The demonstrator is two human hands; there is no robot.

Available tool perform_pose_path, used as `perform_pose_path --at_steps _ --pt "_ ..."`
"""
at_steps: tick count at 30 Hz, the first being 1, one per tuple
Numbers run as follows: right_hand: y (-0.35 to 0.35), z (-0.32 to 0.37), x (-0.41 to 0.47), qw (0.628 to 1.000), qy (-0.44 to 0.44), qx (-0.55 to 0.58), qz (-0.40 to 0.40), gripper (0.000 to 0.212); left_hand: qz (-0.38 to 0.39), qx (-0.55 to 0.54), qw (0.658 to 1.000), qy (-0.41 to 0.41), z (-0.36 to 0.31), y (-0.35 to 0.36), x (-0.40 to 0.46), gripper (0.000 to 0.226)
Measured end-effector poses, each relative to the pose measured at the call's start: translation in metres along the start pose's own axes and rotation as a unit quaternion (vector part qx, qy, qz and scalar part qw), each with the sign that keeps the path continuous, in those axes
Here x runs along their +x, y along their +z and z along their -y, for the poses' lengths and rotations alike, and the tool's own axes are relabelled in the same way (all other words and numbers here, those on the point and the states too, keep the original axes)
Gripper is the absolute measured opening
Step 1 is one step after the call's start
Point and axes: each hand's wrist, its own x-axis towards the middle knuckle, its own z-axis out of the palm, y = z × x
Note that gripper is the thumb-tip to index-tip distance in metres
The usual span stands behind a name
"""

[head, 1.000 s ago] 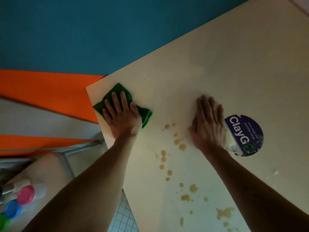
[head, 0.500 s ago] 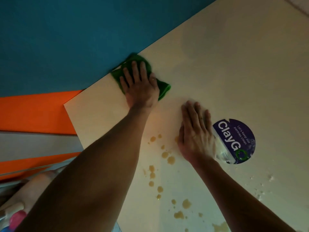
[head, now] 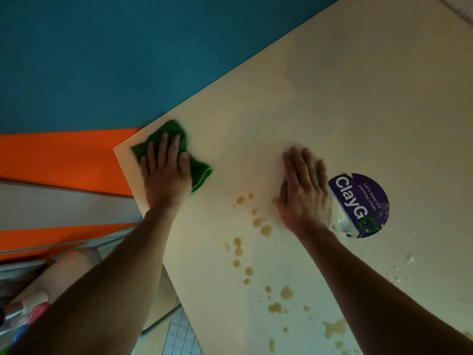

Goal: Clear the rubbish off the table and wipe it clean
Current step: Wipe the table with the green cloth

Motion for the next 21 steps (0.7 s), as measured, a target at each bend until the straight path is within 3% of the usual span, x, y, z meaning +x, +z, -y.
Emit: perform_pose_path --at_steps 6,10,15,21 --pt "0.001 0.000 0.000 1.000 -0.005 0.007 -0.009 0.057 -0.034 -0.061 0.970 -0.232 -0.012 0.005 -0.057 0.057" --pt "0.000 0.001 0.000 1.000 -0.010 0.011 -0.007 0.058 -0.010 -0.081 0.956 -0.282 -0.070 0.011 -0.046 0.062" --pt "-0.001 0.000 -0.001 0.999 -0.001 0.033 -0.018 0.055 0.010 -0.059 0.988 -0.143 -0.143 0.023 -0.026 0.064" --pt "-0.003 -0.005 -0.001 0.995 0.014 0.083 -0.055 0.051 0.023 0.018 0.992 0.127 -0.171 0.031 -0.033 0.059"
